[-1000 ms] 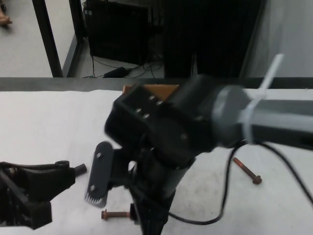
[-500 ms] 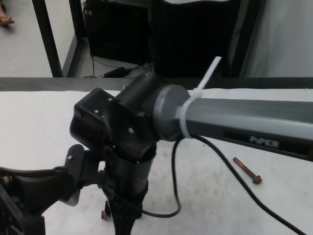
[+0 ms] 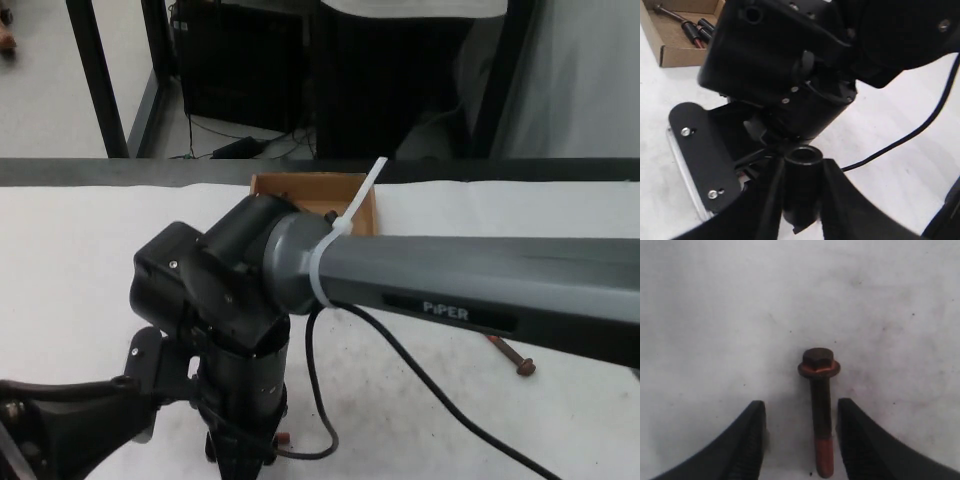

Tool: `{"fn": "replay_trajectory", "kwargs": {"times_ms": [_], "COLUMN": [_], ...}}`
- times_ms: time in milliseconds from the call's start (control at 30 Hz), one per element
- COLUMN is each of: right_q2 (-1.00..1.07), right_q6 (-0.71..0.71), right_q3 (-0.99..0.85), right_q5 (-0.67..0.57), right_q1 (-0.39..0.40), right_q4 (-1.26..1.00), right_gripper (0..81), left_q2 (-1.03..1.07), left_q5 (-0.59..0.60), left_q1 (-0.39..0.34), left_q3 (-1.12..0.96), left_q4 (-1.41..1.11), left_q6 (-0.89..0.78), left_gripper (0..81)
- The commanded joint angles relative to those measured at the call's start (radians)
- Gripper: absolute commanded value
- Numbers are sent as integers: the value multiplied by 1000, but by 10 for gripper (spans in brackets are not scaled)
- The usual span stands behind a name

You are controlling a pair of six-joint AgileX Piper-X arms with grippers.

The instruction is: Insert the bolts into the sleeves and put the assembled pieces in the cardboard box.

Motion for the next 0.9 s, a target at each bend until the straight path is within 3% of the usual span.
{"fn": "replay_trajectory", "kwargs": {"times_ms": [0, 167, 267, 333, 433, 733, 867], "right_q2": [15, 37, 37, 37, 37, 34, 19], "right_q6": [-8, -8, -8, -4, 2, 155, 192], "right_q3": [-12, -14, -14, -14, -14, -14, -14], "right_q5": [-6, 0, 0, 0, 0, 0, -100], "right_q1": [-3, -6, -9, -11, -11, -11, -14], "right_q4": [-20, -59, -67, -71, -71, -43, -2], "right_gripper": [428, 424, 354, 246, 7, 3, 3], "left_q2": [-11, -11, -11, -11, -11, -11, -11], "left_q5": [6, 6, 6, 6, 6, 21, 72], "left_q1": [-17, -32, -32, -32, -32, -32, -32], "left_q3": [-2, -2, -2, -2, -2, -2, -2], "left_q4": [-22, -22, -22, -22, -22, -22, -22], "left_q6": [3, 9, 9, 9, 18, 36, 89], "left_gripper": [8, 8, 8, 8, 8, 8, 8]}}
